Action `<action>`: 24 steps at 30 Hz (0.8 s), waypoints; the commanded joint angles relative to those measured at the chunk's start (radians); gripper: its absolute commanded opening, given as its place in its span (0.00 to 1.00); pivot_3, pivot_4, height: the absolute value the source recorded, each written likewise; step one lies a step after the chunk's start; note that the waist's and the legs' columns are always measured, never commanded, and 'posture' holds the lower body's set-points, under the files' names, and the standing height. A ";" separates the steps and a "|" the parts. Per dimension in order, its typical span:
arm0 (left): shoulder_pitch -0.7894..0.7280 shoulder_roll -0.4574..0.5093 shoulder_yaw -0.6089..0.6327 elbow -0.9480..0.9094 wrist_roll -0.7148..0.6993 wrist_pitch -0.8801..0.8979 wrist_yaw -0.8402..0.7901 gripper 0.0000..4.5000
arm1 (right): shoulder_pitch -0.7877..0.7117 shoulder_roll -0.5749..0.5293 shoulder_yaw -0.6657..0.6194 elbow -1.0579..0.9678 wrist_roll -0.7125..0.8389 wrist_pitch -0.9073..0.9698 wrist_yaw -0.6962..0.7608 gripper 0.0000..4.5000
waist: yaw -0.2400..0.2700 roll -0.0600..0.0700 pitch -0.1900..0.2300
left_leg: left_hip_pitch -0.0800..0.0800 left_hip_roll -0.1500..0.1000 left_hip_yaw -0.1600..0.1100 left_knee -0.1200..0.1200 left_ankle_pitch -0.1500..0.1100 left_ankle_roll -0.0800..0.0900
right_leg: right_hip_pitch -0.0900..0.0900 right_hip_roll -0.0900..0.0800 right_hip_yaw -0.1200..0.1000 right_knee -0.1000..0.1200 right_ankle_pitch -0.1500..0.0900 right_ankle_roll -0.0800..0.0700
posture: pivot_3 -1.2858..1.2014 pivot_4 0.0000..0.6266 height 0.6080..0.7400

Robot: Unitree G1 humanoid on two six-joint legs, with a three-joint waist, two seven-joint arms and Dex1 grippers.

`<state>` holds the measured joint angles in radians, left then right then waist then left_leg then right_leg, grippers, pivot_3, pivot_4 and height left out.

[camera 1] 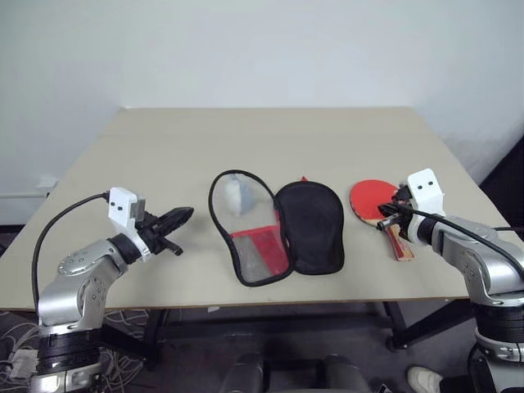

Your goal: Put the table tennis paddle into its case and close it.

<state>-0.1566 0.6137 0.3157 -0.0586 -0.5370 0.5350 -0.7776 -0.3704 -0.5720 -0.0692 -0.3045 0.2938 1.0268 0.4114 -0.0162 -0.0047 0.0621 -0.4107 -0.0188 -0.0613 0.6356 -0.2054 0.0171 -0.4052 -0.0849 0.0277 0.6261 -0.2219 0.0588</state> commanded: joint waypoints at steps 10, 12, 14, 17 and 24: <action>-0.037 0.055 0.014 -0.036 -0.039 0.039 -0.002 0.00 | -0.028 0.040 -0.044 0.021 -0.022 -0.009 -0.072 0.00 | -0.004 0.000 0.000 | 0.000 0.000 0.000 0.000 0.000 0.000 | -0.001 0.001 0.000 0.001 0.001 -0.002 | 0.52 0.00 1.00; -0.071 0.044 -0.009 0.020 -0.033 0.028 -0.019 0.00 | -0.039 0.048 -0.076 0.027 -0.047 -0.001 -0.124 0.00 | -0.001 0.000 0.000 | 0.000 0.000 0.000 0.001 0.000 0.000 | 0.000 0.001 0.000 0.001 0.001 -0.001 | 0.52 0.00 1.00; -0.094 0.030 -0.037 0.051 -0.018 0.012 -0.031 0.00 | -0.041 0.038 -0.098 0.028 -0.051 -0.004 -0.141 0.00 | 0.001 0.000 0.000 | 0.000 -0.001 0.000 0.001 0.000 0.000 | 0.000 0.000 0.000 0.001 0.001 -0.001 | 0.52 0.00 1.00; -0.133 0.000 -0.084 0.090 0.015 -0.024 -0.028 0.00 | -0.020 0.024 -0.127 0.044 -0.057 -0.024 -0.148 0.00 | -0.001 0.000 -0.001 | 0.000 -0.001 0.000 0.002 0.000 0.000 | 0.001 0.000 0.000 0.001 0.001 -0.001 | 0.52 0.00 1.00; -0.166 0.054 -0.060 0.064 -0.015 0.045 -0.051 0.00 | -0.035 0.022 -0.084 0.052 -0.063 -0.013 -0.127 0.00 | -0.011 0.000 -0.001 | 0.000 0.000 0.000 0.001 0.000 0.000 | 0.000 0.001 0.001 0.003 0.002 -0.001 | 0.52 0.00 1.00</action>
<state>-0.3245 0.6430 0.2206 0.0428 -0.5444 0.5860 -0.8134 -0.3843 -0.5346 -0.1614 -0.2356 0.2417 1.0293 0.2849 -0.0273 -0.0052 0.0612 -0.4097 -0.0187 -0.0606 0.6368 -0.2054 0.0173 -0.4055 -0.0838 0.0290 0.6299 -0.2203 0.0576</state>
